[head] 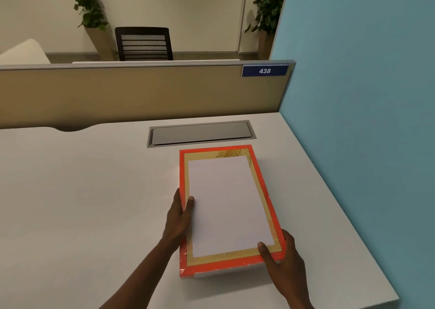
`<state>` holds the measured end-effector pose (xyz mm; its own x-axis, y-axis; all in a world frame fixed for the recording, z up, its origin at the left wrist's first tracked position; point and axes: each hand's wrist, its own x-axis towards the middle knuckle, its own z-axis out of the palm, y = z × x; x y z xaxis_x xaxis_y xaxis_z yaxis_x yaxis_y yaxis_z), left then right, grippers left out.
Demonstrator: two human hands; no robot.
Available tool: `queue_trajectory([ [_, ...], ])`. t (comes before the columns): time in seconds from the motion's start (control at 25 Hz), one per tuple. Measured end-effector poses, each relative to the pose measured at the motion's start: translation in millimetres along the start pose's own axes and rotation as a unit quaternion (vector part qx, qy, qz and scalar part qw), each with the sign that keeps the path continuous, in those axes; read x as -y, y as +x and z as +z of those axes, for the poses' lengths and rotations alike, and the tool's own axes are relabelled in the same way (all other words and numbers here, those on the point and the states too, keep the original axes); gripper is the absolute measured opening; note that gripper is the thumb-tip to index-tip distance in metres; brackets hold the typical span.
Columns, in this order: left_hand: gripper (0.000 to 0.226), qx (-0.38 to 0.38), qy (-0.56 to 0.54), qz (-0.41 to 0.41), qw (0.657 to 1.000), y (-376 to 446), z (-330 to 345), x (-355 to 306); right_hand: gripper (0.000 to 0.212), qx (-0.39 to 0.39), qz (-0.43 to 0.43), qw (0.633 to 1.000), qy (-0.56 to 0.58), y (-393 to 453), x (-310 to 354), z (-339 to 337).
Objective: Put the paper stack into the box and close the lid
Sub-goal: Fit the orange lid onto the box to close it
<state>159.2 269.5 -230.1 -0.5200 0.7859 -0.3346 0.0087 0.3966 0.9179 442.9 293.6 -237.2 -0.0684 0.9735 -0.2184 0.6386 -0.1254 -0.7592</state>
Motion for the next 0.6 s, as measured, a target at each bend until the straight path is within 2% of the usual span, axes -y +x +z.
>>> queue_trajectory([
  [0.2, 0.072, -0.005, 0.0, 0.002, 1.0, -0.4, 1.3, 8.0, 0.086, 0.002, -0.008, 1.0, -0.029, 3.4, -5.0, 6.3],
  [0.44, 0.084, -0.014, -0.008, 0.0, 1.0, 9.1, 4.0, 11.0, 0.084, 0.013, -0.027, 0.998, -0.056, 17.0, -6.8, 7.5],
  [0.6, 0.09, -0.008, -0.003, -0.019, 1.0, 14.3, 6.9, 12.0, 0.089, 0.054, -0.053, 0.992, -0.099, 31.9, -5.7, 7.6],
])
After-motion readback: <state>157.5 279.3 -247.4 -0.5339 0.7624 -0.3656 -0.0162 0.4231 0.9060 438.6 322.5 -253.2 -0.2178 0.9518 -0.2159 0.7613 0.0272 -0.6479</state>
